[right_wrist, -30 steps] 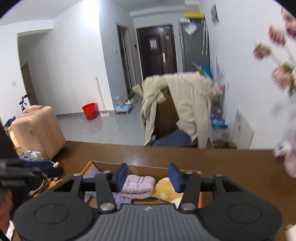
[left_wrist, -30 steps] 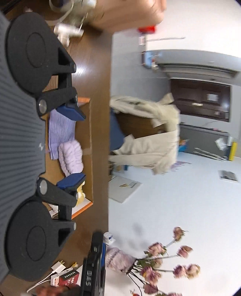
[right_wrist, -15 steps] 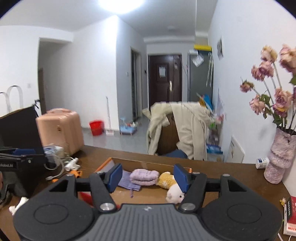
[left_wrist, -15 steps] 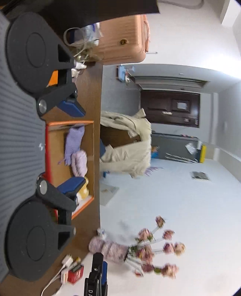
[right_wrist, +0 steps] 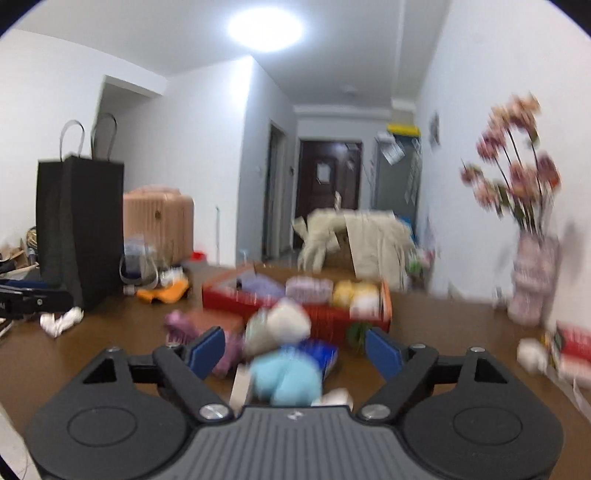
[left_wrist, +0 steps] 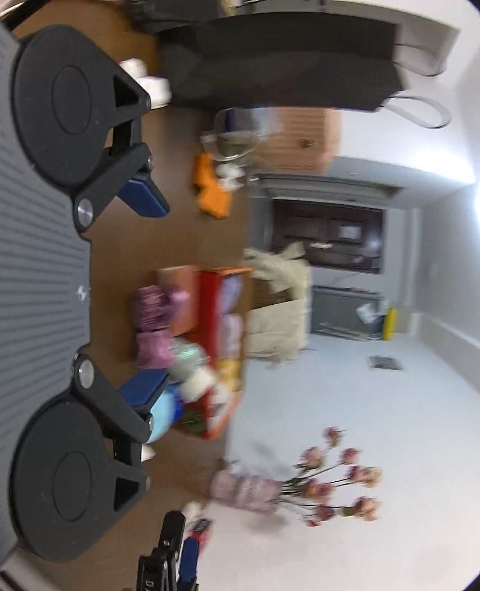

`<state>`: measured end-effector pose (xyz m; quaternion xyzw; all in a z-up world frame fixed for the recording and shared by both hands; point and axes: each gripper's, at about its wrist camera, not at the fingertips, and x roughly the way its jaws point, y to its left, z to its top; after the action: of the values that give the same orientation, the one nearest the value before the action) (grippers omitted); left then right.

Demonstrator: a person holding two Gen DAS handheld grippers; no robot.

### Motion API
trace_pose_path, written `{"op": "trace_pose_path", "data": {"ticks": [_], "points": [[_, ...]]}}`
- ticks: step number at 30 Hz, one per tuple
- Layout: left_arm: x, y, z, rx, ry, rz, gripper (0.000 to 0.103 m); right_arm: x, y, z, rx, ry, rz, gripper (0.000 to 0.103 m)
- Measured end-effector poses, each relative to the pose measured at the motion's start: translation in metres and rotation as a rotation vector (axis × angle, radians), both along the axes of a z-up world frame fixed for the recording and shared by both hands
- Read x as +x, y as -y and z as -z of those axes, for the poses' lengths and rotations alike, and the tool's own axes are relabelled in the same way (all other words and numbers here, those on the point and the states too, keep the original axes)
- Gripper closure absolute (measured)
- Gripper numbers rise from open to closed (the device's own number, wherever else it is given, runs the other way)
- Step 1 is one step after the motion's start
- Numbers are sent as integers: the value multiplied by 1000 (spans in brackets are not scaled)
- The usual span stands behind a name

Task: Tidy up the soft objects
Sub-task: 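Grasp the pink satin scrunchie with the right gripper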

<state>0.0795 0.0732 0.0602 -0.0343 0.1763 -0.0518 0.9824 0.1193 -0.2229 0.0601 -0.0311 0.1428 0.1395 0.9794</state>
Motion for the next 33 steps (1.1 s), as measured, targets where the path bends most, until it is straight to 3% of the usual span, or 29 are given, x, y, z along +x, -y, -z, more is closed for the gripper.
{"op": "trace_pose_path", "data": {"ticks": [3,6,14,17,19,24,28,33], "points": [[-1,8,8,38,-12,64,12,-9,0,22,39,-73,-4,20],[8,6,9,11,-25,69,12,-8,-6,26,6,-75,-8,20],[62,-3,10,-64,-44,-9,15,27,-17,27,67,-115,-25,22],[112,-2,10,-75,-66,-44,34,47,-25,29,72,-143,-20,22],[147,-2,14,-88,-101,-57,56,59,-30,30,77,-158,-23,23],[192,-10,37,-154,-219,-25,76,84,-39,28,92,-176,-24,23],[175,-10,57,-147,-253,45,75,110,-47,27,130,-198,-47,26],[169,-15,69,-174,-262,83,65,153,-74,39,153,-264,-94,46]]}}
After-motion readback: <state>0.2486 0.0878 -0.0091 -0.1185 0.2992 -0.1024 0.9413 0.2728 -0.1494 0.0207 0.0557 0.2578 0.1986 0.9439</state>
